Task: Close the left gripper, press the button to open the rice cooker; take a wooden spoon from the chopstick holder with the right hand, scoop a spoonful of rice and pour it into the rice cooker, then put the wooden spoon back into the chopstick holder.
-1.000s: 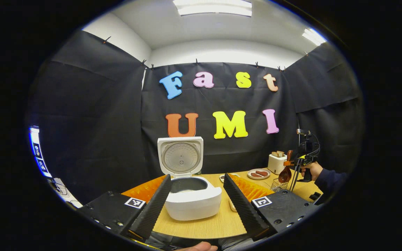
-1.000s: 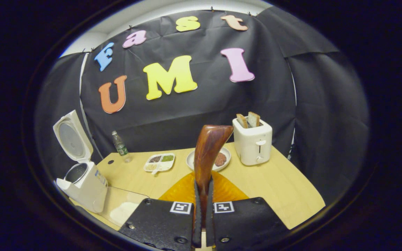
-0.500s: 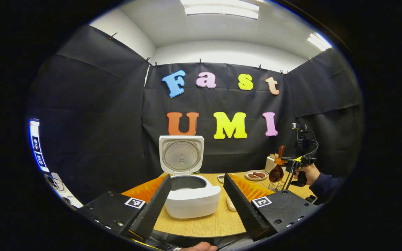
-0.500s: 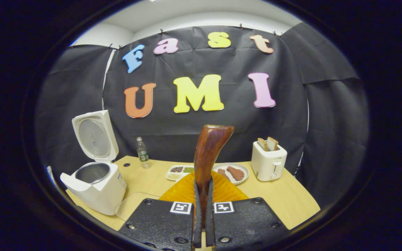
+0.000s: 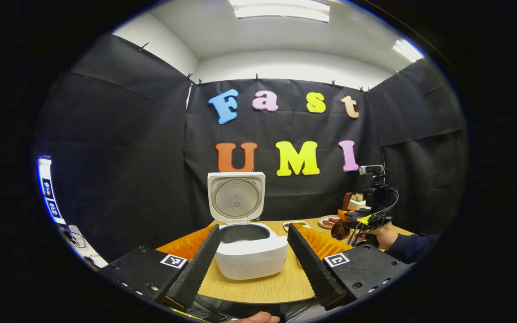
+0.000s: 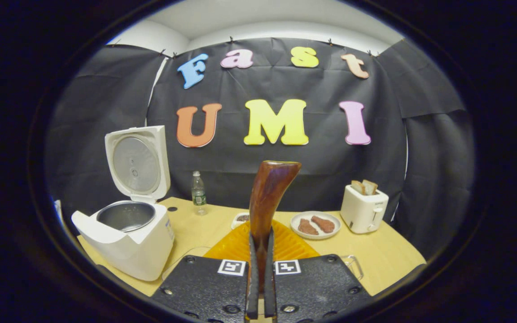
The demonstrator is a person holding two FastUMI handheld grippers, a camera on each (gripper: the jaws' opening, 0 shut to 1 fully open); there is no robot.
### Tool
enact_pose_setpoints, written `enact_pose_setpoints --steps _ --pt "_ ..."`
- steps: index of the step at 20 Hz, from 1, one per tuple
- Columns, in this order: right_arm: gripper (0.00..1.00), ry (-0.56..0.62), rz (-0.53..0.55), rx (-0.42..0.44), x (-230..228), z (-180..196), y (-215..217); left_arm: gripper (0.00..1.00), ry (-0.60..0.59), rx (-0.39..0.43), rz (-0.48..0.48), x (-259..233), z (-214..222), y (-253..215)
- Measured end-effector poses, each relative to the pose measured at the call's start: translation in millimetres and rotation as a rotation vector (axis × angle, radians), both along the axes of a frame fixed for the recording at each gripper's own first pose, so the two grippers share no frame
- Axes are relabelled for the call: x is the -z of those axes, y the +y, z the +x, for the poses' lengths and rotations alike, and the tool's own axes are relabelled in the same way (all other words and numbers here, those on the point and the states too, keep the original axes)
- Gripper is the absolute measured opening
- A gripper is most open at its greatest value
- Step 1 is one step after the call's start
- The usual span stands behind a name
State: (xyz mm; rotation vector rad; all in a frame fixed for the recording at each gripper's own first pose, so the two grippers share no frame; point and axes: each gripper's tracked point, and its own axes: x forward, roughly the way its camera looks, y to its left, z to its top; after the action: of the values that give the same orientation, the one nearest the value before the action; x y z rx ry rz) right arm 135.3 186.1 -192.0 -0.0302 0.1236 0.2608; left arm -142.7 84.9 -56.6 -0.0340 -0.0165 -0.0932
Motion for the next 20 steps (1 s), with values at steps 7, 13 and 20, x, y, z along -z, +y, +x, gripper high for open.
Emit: enact_pose_setpoints --steps 7,13,20 --pt "0.11 0.074 -0.091 -0.011 64.8 1.7 34.9 0.95 0.017 -0.006 -0.009 6.1 0.7 5.9" --pt "0.11 0.16 -0.082 -0.019 97.8 0.4 56.1 0.95 0.025 -0.016 0.038 13.7 4.5 9.5" --pt "0.11 0.211 0.014 -0.1 102.7 -7.6 89.4 0.95 0.022 -0.019 0.039 14.9 6.3 2.0"
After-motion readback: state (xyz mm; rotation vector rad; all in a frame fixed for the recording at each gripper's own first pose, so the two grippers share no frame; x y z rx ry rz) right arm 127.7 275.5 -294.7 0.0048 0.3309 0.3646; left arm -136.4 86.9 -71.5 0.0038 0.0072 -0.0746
